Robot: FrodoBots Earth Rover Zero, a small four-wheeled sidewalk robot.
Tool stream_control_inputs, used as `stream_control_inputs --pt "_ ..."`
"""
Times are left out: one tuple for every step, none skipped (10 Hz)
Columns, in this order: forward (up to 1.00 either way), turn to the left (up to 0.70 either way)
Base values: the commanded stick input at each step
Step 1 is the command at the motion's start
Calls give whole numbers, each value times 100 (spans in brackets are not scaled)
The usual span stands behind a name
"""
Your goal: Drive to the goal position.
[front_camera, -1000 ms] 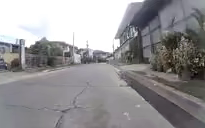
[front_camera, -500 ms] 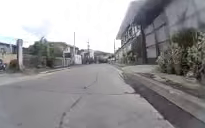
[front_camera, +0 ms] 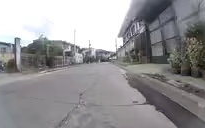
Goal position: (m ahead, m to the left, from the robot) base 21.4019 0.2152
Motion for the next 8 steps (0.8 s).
stream_control_inputs --pt "100 6" --pt "100 6" --pt "100 6" --pt "100 6" --pt "100 6" --pt "100 6" --pt "100 6" --pt "100 6"
